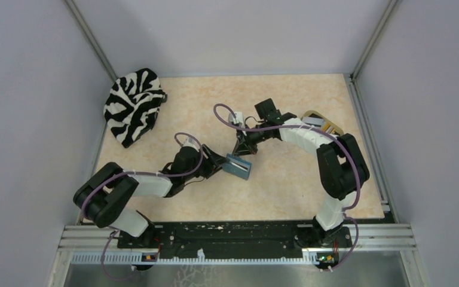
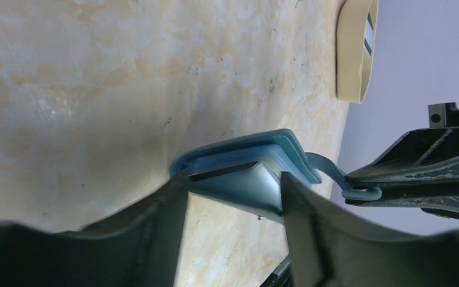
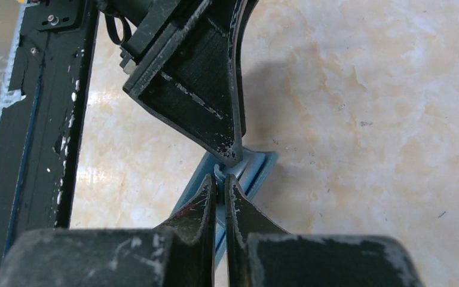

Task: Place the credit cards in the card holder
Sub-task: Open the card holder at the center of the board.

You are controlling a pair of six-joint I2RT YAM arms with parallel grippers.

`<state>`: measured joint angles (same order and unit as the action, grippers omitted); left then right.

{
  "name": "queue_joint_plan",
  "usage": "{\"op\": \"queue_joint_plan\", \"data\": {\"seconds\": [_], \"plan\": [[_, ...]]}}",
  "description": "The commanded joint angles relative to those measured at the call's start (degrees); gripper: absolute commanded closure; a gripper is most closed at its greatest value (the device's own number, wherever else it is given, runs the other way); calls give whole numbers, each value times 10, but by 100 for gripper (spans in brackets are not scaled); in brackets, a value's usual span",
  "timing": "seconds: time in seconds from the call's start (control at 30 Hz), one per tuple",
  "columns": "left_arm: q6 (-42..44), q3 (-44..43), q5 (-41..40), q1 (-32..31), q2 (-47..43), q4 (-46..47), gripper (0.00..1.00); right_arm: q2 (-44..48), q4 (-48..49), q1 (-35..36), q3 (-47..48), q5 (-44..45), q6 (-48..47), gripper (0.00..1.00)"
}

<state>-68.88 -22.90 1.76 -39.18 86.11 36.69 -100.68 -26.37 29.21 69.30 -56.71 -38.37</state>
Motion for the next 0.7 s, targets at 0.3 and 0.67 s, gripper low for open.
{"op": "queue_joint_plan", "data": {"seconds": [0.3, 0.67], "plan": [[110, -9, 9, -4, -11, -80, 59, 51, 17, -11, 4, 56, -4, 100], [363, -79, 121, -4, 13, -114, 57, 86, -23, -30, -13, 173, 18, 100]]}}
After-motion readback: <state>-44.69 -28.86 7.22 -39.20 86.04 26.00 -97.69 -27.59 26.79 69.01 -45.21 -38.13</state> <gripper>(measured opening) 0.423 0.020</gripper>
